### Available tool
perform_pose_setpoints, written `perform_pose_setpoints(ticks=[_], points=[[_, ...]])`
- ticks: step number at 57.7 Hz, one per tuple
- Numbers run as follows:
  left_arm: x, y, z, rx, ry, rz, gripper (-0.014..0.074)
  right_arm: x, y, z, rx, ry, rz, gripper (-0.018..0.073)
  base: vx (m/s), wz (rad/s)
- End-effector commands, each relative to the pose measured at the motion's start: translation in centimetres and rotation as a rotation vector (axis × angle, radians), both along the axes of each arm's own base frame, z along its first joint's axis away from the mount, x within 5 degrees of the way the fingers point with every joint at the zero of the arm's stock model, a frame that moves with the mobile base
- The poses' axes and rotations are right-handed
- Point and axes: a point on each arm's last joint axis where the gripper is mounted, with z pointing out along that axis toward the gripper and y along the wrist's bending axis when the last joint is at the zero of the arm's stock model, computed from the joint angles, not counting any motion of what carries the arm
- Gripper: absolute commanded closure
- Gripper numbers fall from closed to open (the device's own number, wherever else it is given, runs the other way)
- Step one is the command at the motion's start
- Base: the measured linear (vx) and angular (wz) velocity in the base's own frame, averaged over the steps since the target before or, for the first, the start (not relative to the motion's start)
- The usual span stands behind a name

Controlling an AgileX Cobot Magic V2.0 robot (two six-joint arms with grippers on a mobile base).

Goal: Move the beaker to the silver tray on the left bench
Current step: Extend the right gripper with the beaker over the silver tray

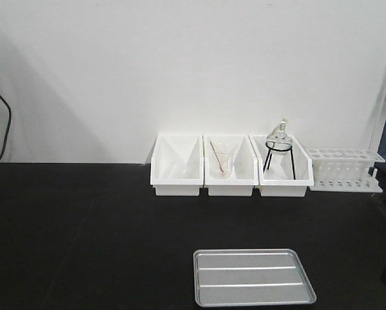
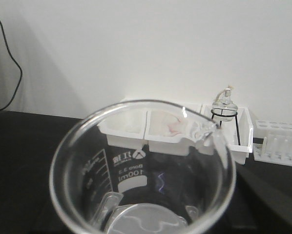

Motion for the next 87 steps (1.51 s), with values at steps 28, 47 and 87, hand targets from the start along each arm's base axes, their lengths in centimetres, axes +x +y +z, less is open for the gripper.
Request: perform_pose_setpoints(ticks=[28, 47, 87], points=[[0.15, -0.06, -0.16, -0.004, -0.066, -0.008, 0.0595, 0.04, -0.3, 1.16, -0.004, -0.04, -0.032, 0.0567, 0.25, -0.03], [0.15, -0.06, -0.16, -0.004, -0.066, -0.008, 0.0595, 0.04, -0.3, 1.16, -0.004, -0.04, -0.032, 0.0567, 0.09, -0.01], [0.15, -0.06, -0.16, -0.004, -0.066, -0.008, 0.0595, 0.04, -0.3, 1.16, -0.002, -0.039, -0.032, 0.0567, 0.0, 0.0]])
